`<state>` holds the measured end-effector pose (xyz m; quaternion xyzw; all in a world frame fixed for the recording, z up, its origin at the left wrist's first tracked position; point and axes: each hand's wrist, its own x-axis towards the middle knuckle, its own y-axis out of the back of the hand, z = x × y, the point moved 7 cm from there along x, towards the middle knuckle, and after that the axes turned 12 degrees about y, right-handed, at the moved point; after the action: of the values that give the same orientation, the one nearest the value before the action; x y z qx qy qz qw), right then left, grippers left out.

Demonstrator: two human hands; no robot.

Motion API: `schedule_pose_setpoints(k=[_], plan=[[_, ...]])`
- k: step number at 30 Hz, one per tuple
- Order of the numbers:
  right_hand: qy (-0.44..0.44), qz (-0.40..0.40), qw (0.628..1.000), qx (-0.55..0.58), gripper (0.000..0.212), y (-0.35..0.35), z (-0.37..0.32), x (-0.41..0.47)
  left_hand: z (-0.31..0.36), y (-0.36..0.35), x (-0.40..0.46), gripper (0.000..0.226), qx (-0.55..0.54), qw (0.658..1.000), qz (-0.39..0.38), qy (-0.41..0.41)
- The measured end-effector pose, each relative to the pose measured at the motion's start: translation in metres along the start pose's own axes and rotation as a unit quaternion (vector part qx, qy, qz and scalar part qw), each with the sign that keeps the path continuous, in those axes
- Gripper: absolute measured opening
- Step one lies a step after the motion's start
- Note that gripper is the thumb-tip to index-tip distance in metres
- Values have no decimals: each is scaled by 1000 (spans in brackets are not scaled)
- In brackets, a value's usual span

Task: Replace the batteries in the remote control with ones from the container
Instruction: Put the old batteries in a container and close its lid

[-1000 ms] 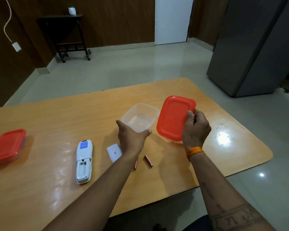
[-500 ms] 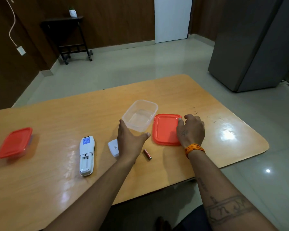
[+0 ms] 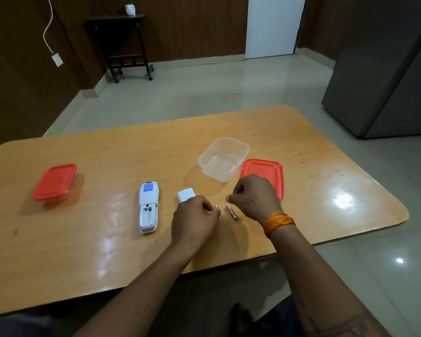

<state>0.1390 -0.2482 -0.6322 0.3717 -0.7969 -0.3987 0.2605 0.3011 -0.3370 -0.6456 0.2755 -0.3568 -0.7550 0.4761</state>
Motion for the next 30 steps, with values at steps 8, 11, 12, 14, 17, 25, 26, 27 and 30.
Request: schedule_pose_setpoints(k=[8,11,12,14,17,25,26,27,30], plan=[[-25,-82,992,-87,29,-25,-1,-8,5,-7,2,32,120,992,1,-43],[-36,-83,993,-80,29,-26,0,-6,9,-10,5,30,132,990,-7,-55],[-46,-84,993,-71,32,-27,1,-7,10,-11,6,30,130,990,-8,-57],[-68,-82,994,-33,35,-26,5,-5,11,-12,11,31,101,993,-9,-52],[-79,-38,996,29,37,-13,6,4,17,-4,21,34,24,999,14,-42],[-78,97,992,25,32,37,-8,81,79,23,94,31,20,995,71,-67],[-81,90,993,2,30,38,-8,93,86,19,105,29,43,995,58,-66],[-79,73,994,-28,28,36,-9,101,91,15,114,28,69,994,46,-68],[-60,10,992,-113,20,22,-9,117,101,0,129,24,150,985,20,-82]])
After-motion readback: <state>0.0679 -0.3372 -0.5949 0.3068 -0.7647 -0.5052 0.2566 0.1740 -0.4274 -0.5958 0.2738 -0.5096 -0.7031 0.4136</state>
